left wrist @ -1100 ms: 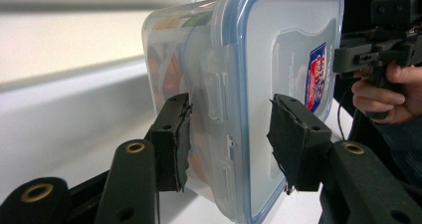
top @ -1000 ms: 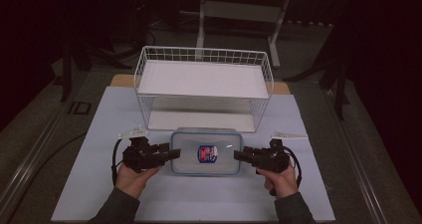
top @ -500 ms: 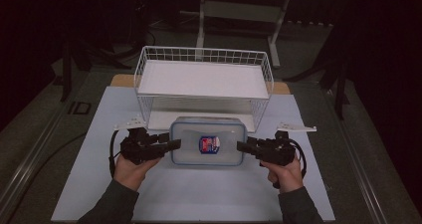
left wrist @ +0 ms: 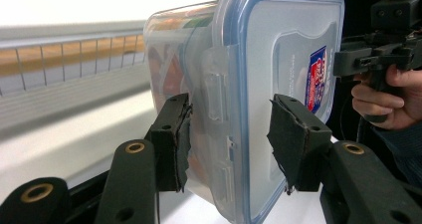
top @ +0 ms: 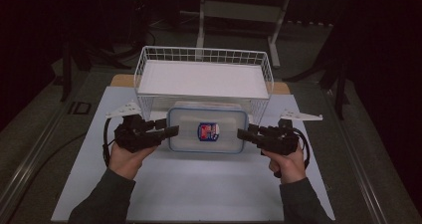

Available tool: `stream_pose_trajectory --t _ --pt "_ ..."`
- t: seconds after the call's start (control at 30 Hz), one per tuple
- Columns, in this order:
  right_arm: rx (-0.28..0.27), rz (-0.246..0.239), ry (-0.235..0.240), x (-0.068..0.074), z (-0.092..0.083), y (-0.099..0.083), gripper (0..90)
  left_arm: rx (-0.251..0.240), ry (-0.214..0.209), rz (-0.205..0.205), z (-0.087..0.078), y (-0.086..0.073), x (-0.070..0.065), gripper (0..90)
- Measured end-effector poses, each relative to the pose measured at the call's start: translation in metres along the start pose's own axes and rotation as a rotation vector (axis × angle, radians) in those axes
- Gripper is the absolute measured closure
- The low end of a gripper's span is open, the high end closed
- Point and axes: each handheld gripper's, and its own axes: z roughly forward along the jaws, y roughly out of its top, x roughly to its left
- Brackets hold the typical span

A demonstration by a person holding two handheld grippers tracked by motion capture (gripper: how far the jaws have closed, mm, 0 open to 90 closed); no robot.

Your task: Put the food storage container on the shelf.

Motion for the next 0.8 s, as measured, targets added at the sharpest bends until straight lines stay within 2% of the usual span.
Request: stream_pose_trajectory --t 0.3,0.8 --pt "-0.021 -0.050 -0.007 0.007 -0.005 0.023 51.8 -0.036 0.001 0.029 -0.005 0.016 -0.003 51.5" --pt "-0.060 -0.099 -0.006 0.015 -0.010 0.045 51.8 -0.074 0.013 0.086 -0.013 0.043 -0.009 51.4"
